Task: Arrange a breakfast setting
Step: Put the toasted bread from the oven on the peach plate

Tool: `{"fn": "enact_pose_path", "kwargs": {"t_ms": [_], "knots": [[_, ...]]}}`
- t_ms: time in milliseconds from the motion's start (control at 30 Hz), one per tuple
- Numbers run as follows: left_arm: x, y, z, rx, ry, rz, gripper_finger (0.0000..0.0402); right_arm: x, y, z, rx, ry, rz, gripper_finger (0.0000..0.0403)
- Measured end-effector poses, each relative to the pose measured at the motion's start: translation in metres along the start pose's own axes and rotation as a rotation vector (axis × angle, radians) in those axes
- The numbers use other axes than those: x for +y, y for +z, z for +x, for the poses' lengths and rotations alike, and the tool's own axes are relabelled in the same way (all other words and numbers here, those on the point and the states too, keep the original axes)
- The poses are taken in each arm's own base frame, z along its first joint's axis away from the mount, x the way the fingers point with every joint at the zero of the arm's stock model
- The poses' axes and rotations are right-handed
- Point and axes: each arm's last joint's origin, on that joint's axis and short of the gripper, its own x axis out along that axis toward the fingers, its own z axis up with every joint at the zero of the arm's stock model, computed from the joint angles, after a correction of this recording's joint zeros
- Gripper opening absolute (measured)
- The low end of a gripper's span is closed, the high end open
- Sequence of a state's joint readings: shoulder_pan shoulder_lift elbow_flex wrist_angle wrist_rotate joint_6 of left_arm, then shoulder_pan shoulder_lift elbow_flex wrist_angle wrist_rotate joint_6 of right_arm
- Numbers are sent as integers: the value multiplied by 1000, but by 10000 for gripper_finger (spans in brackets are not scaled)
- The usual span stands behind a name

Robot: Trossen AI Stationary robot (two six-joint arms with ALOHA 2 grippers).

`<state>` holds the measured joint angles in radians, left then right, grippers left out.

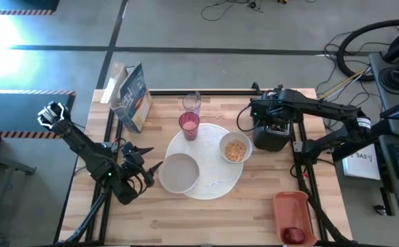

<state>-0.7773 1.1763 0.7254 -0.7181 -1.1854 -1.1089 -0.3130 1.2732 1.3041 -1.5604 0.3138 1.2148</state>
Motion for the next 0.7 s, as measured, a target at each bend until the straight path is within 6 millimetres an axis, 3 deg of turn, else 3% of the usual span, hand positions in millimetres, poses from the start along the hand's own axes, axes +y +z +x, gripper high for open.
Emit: {"fn": "enact_pose_path", "kwargs": {"t_ms": [233, 700], "knots": [[0, 0, 0, 0, 0, 0, 307, 0, 0, 1, -1, 1, -11, 70], [0, 0, 0, 0, 0, 0, 307, 0, -5, 14, 12, -43, -46, 68]]}}
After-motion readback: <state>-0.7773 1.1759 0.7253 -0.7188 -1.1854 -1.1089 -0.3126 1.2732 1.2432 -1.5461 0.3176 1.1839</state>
